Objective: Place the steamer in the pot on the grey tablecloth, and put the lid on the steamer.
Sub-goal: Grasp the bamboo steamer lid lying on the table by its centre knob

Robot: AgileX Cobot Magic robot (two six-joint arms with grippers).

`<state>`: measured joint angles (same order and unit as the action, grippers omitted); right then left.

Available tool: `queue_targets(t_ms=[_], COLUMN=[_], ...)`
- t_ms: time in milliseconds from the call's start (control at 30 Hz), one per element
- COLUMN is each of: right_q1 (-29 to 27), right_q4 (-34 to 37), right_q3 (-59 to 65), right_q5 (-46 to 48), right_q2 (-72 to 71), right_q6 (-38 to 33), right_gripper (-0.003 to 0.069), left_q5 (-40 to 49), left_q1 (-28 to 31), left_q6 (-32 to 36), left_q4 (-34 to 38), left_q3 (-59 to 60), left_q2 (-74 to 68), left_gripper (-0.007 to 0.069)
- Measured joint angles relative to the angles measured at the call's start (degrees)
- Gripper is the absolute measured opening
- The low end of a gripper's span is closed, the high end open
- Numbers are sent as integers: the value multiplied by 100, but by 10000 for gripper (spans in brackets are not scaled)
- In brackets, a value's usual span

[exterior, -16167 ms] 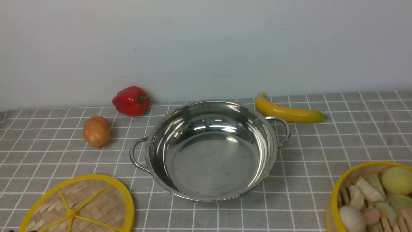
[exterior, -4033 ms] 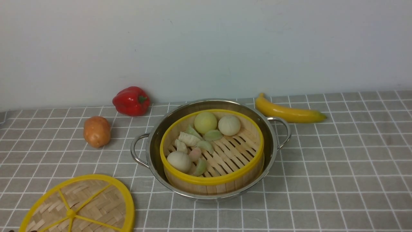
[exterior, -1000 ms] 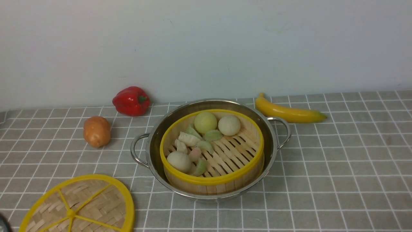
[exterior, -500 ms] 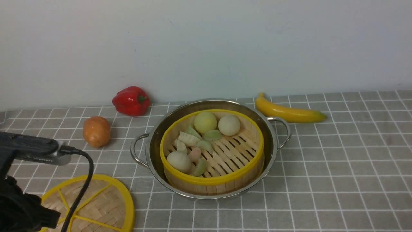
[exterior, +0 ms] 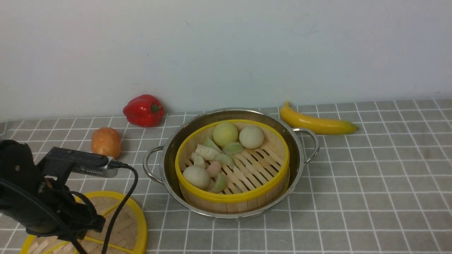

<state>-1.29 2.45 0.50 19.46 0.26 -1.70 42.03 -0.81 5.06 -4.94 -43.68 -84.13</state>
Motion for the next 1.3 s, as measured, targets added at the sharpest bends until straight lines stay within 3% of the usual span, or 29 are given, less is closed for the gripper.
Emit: queue_targets(t_ms=[1300], right_q1=[0], right_q4=[0], right_q3=[0], right_q5=[0], right_q2=[0], right_q6=[0], right_gripper=[240], left_q5=[-482], left_q1=[0], left_q6=[-758], left_q4=[-403], left_q3=[-12], left_q2=[-506], left_gripper=[231])
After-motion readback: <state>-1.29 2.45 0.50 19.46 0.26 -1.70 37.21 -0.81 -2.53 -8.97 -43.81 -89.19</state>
